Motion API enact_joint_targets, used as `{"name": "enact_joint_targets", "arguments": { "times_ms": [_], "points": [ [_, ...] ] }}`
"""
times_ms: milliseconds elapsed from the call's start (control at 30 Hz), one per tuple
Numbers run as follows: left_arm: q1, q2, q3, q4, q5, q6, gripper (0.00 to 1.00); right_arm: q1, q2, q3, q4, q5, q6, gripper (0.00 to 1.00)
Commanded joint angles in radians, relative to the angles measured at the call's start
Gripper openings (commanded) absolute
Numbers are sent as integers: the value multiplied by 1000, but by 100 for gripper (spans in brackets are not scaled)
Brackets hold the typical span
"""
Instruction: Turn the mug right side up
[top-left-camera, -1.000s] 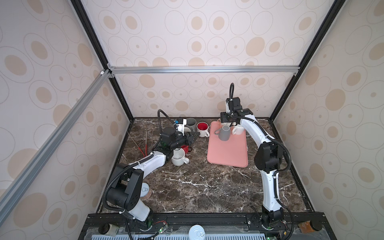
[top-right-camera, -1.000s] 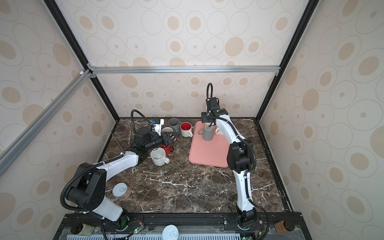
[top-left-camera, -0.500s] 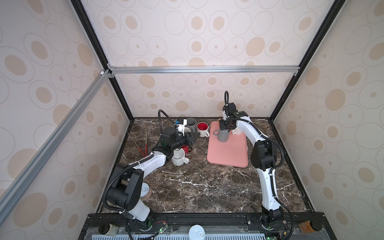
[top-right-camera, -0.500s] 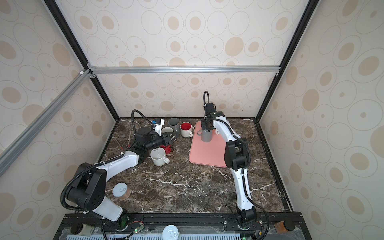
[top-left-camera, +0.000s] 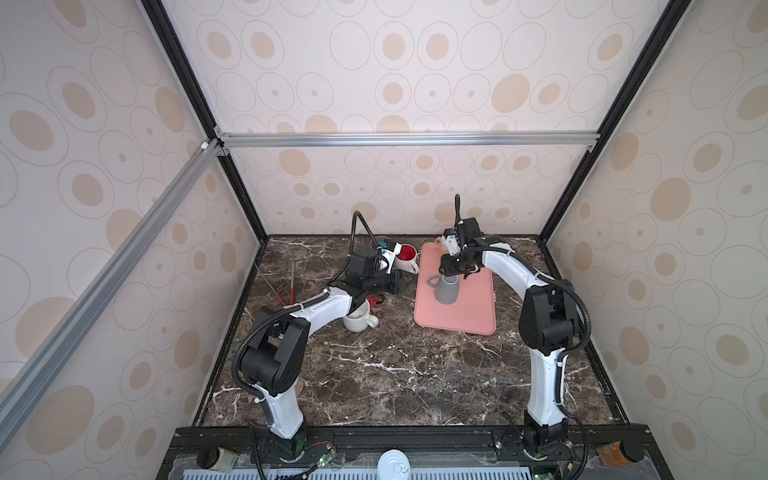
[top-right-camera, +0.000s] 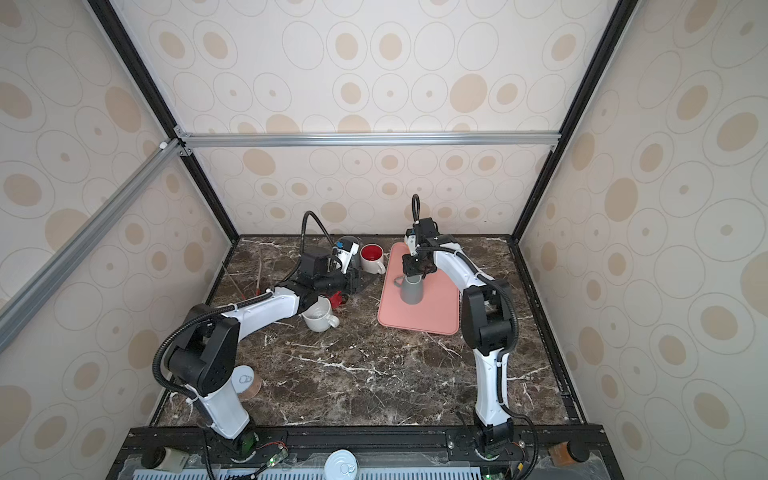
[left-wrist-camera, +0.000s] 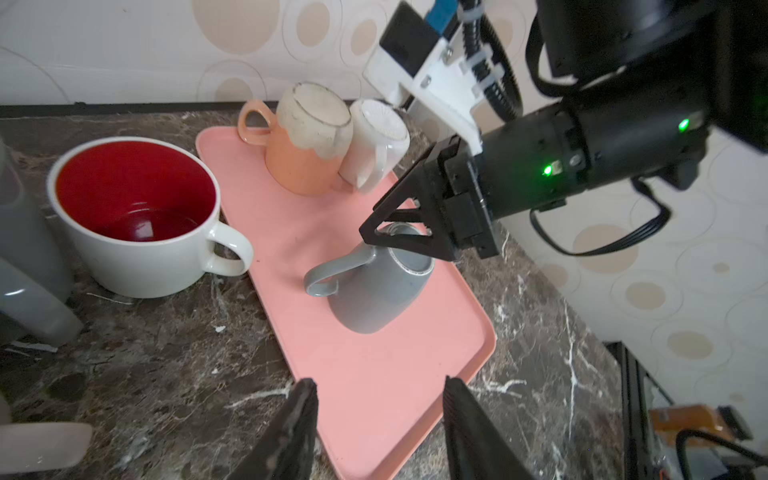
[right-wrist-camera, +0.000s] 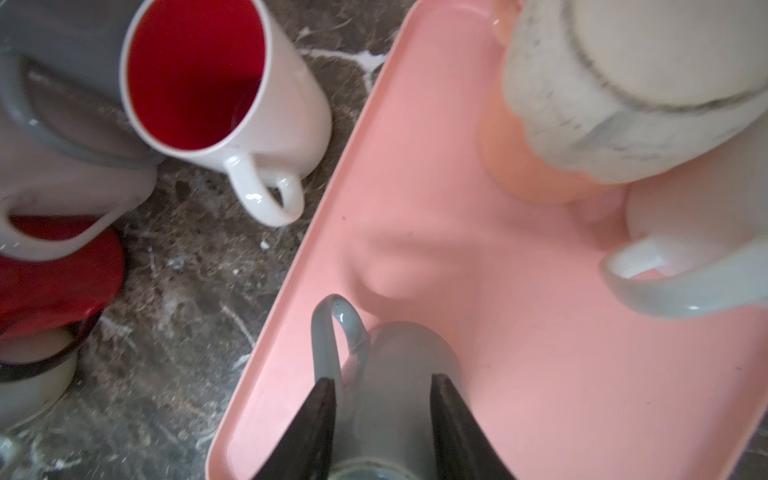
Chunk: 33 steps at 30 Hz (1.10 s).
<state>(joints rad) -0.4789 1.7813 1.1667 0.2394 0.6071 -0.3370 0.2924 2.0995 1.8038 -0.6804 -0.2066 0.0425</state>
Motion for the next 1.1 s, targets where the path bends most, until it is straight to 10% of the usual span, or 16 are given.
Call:
{"name": "enact_joint_targets", "arguments": {
  "times_ms": [0,333,1067],
  "points": [
    [-15,11,61,-117,3,196,51,4,-61,-59,-32,-114,-47,40],
    [-22,67,146,-271,30,736,67,-90,-273,-200,23,-170,58,54],
    [-110,480,615,-551,59,1097,64,-111,-734,-922,237,-196,302,54]
  ]
}}
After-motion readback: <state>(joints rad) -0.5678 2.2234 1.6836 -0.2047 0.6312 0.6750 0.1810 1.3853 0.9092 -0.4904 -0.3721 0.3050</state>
